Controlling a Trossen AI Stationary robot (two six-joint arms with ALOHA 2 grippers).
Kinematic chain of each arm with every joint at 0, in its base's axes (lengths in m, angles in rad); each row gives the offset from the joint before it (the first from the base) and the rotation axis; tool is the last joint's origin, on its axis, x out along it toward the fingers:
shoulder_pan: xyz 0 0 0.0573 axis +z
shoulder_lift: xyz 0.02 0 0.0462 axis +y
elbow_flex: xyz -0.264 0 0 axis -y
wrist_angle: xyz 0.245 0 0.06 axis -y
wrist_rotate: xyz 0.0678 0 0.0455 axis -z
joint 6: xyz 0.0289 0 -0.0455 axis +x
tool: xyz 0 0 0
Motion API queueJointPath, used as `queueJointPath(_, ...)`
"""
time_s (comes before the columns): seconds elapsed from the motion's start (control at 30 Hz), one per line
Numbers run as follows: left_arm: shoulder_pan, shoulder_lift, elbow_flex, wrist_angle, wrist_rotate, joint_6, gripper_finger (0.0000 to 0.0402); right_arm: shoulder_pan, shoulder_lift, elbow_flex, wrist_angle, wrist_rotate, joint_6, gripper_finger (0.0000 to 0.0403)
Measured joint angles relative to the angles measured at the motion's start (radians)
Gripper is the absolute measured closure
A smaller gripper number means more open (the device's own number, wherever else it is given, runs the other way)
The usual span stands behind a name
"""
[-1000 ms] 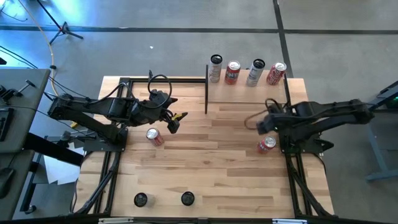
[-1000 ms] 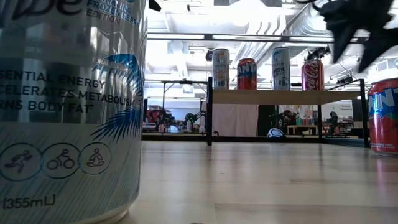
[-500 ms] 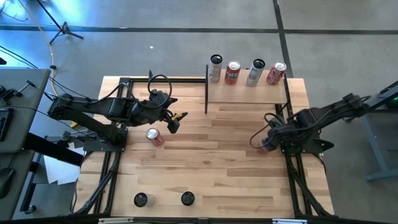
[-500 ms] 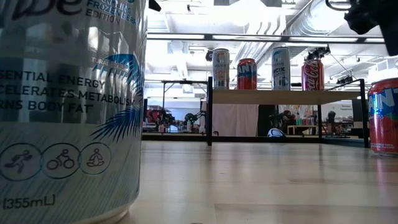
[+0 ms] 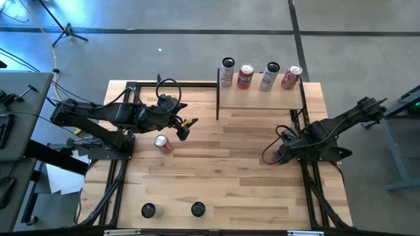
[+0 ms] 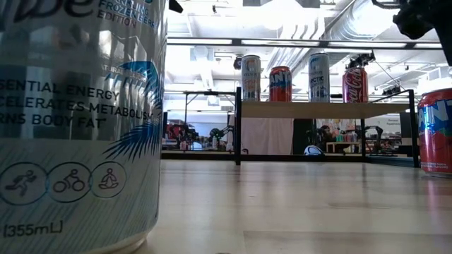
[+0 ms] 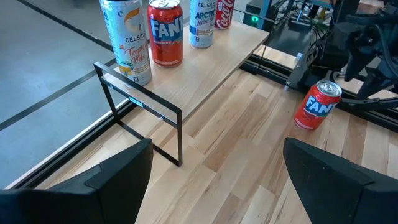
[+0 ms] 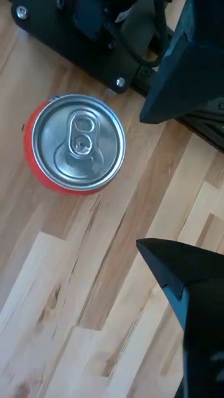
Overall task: Place canned beverage on shelf
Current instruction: Put the red white soda can on the shelf aligned with the other red white soda can
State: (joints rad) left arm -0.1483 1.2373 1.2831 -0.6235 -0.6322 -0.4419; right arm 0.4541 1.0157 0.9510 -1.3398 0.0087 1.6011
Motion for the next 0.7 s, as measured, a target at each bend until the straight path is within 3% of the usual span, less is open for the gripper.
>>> queueJointPath(0.43,0.000,0.000,0.000,0.000,0.000,0.000,0.0064,0.002,-0.008,0.103,-0.103,0.096,0.048,0.0099)
queueJointPath(0.7,0.000,0.000,0.000,0.000,0.000,0.000,0.0064,0.058,-0.007,0.103,0.104,0.118,0.066,0.0099)
